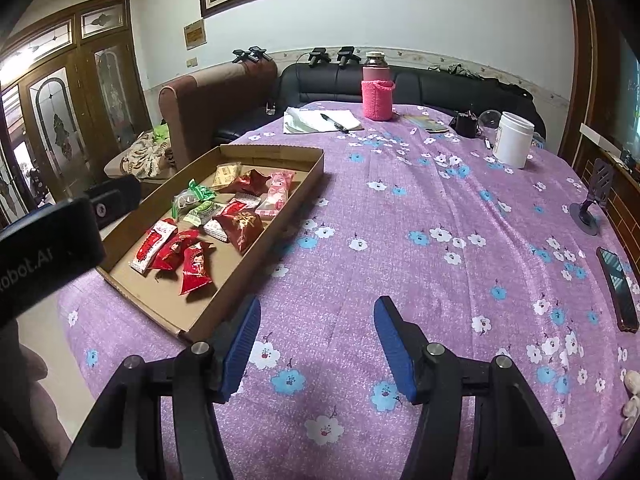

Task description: Organize snacks

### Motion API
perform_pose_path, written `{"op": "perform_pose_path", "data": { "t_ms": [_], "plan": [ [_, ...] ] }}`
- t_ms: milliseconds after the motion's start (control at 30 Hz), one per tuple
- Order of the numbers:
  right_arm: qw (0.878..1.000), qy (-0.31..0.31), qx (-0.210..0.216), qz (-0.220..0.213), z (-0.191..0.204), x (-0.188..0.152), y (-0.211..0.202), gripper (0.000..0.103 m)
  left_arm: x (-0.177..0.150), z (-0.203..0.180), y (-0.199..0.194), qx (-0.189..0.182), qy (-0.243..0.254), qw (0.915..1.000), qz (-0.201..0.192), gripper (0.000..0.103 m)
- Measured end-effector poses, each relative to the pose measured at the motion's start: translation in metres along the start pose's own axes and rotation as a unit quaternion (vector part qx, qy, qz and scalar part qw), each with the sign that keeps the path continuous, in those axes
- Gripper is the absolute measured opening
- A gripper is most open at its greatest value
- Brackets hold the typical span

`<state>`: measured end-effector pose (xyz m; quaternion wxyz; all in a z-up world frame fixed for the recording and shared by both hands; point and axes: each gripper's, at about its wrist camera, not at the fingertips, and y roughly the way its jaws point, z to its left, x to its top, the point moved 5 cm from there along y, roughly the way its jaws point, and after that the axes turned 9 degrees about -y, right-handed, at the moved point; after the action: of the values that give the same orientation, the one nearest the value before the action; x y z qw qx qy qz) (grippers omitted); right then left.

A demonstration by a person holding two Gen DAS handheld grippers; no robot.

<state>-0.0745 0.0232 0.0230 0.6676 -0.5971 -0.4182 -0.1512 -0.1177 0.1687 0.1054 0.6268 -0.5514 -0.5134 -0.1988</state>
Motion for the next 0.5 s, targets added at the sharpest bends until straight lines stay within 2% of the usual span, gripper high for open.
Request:
{"op": "perform_pose_path", "data": {
  "t_ms": [100, 200, 267, 367, 500],
  "plan": [
    [1.0, -0.002, 0.001, -0.005, 0.001, 0.001, -0.002, 0.063, 0.009, 0.011, -0.02, 0.018, -0.028, 0.9982, -0.05, 0.103],
    [1.0, -0.004, 0.002, -0.01, 0.0, 0.002, -0.003, 0.063, 0.016, 0.023, -0.036, -0.004, -0.063, 0.9935, -0.095, 0.103],
    [1.0, -0.007, 0.004, -0.011, 0.002, 0.003, -0.003, 0.063, 0.02, 0.024, -0.036, -0.019, -0.065, 0.9933, -0.093, 0.103],
    [1.0, -0.014, 0.006, -0.012, 0.005, 0.004, -0.002, 0.063, 0.021, 0.02, -0.025, -0.038, -0.053, 0.9963, -0.057, 0.103],
    [1.0, -0.024, 0.008, -0.015, 0.008, 0.007, -0.002, 0.063, 0.018, 0.016, -0.018, -0.023, -0.033, 0.9981, -0.045, 0.103]
  ]
}}
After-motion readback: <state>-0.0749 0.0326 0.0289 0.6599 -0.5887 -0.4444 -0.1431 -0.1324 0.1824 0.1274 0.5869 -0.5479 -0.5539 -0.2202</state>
